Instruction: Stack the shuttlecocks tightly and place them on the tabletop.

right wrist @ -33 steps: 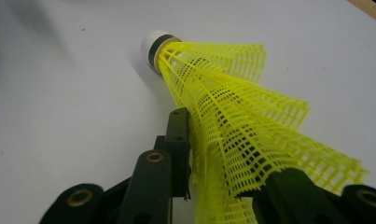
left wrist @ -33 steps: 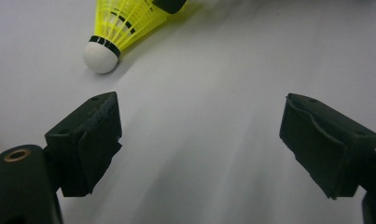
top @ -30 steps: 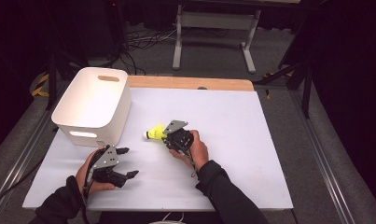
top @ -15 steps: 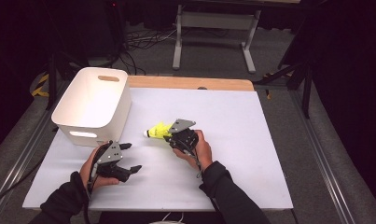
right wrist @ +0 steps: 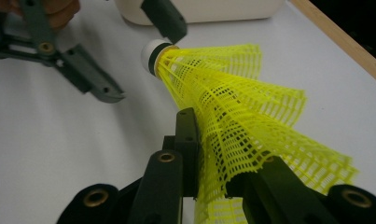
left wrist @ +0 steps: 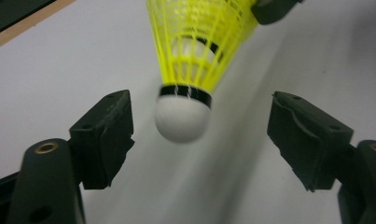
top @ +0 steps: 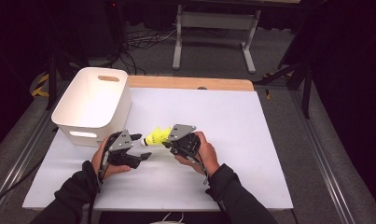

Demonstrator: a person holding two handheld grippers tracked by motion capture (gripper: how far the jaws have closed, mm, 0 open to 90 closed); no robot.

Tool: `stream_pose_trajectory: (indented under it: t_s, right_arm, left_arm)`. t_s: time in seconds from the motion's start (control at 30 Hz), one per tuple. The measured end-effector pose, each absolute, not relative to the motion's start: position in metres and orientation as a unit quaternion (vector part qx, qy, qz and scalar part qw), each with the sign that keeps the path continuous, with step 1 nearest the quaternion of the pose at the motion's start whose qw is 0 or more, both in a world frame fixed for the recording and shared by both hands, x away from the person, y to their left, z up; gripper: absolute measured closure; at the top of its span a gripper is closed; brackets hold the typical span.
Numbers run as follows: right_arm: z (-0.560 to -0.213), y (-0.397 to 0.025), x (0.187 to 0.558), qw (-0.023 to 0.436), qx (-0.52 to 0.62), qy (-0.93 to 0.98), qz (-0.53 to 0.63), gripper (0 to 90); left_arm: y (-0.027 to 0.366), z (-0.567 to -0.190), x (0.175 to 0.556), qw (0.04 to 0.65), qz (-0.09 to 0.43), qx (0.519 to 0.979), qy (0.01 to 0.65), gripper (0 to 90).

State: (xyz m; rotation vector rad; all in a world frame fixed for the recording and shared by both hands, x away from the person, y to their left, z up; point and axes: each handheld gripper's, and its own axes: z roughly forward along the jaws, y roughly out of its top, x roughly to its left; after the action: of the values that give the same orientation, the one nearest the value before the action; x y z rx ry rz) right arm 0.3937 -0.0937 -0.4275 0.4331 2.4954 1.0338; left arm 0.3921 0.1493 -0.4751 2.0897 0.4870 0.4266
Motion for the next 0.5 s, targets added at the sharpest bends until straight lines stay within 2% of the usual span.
stream_pose_trajectory:
  t_s: [0.17, 0.3, 0.37, 0.5]
  right_arm:
    - [-0.423, -0.088, 0.390, 0.202, 0.136, 0.902, 0.358, 81.4]
    - [-0.419, -0.080, 0.388, 0.209, 0.118, 0.910, 0.338, 81.0]
    - [-0.418, -0.077, 0.387, 0.206, 0.114, 0.913, 0.332, 80.9]
    - [-0.416, -0.071, 0.387, 0.202, 0.100, 0.922, 0.315, 79.8]
  left_arm:
    - [0.143, -0.475, 0.399, 0.454, 0.171, 0.853, 0.194, 26.4]
    - [0.137, -0.478, 0.403, 0.448, 0.166, 0.858, 0.189, 35.1]
    - [0.135, -0.478, 0.404, 0.446, 0.162, 0.860, 0.185, 44.4]
    - [0.132, -0.478, 0.405, 0.448, 0.154, 0.862, 0.182, 47.4]
